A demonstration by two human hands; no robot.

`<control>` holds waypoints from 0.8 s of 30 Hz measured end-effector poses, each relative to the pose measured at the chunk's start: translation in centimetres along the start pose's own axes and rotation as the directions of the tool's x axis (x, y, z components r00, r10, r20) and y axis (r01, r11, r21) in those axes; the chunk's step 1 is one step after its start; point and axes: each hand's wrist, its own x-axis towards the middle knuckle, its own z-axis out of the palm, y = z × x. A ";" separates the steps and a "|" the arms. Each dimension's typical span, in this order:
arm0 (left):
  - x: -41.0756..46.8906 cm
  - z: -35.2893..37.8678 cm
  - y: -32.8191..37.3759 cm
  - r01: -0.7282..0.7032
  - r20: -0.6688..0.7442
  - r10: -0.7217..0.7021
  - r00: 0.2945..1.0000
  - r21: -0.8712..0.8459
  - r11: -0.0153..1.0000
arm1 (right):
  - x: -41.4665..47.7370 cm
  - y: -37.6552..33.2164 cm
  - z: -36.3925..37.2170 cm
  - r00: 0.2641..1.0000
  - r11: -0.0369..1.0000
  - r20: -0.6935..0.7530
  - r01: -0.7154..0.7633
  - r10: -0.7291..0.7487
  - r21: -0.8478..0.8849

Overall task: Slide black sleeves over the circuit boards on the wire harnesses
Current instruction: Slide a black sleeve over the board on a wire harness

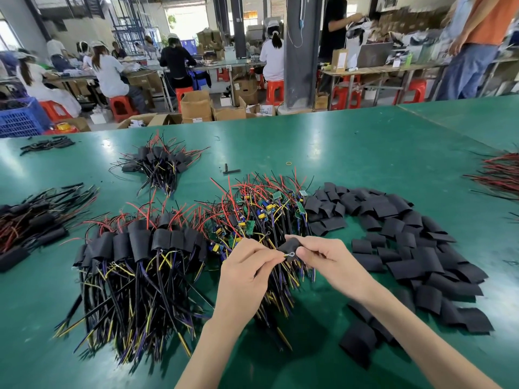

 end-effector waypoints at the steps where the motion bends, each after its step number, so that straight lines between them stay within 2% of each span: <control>1: 0.0 0.0 0.0 -0.005 -0.007 0.005 1.000 -0.002 1.000 | -0.1 -0.2 0.1 1.000 0.999 -0.004 0.013 -0.013 -0.038; 5: 0.0 0.1 0.0 -0.007 -0.001 0.007 1.000 -0.006 1.000 | -0.4 -0.3 0.4 0.998 0.968 0.054 0.032 -0.019 -0.249; 7: 0.1 0.0 0.1 0.051 0.005 -0.051 0.999 -0.008 0.999 | -0.4 -0.2 0.6 1.000 0.965 0.031 0.010 -0.002 -0.260; 10: 0.5 -0.3 0.3 0.155 0.039 -0.152 0.988 -0.079 0.985 | -0.2 -0.4 0.7 0.997 0.992 -0.053 -0.054 0.048 -0.114; 17: 0.8 -0.6 1.1 0.340 0.128 -0.319 0.939 -0.216 0.915 | -0.2 -0.3 0.8 0.990 0.967 0.009 -0.140 0.142 0.214; 21: 0.7 -0.4 1.0 0.432 0.243 -0.374 0.895 -0.260 0.864 | -0.2 -0.3 0.9 0.991 0.950 -0.079 -0.075 0.104 0.304; 24: 0.6 -0.3 0.8 0.446 0.263 -0.381 0.886 -0.266 0.855 | -0.1 0.1 0.7 0.988 0.933 -0.107 -0.063 0.108 0.355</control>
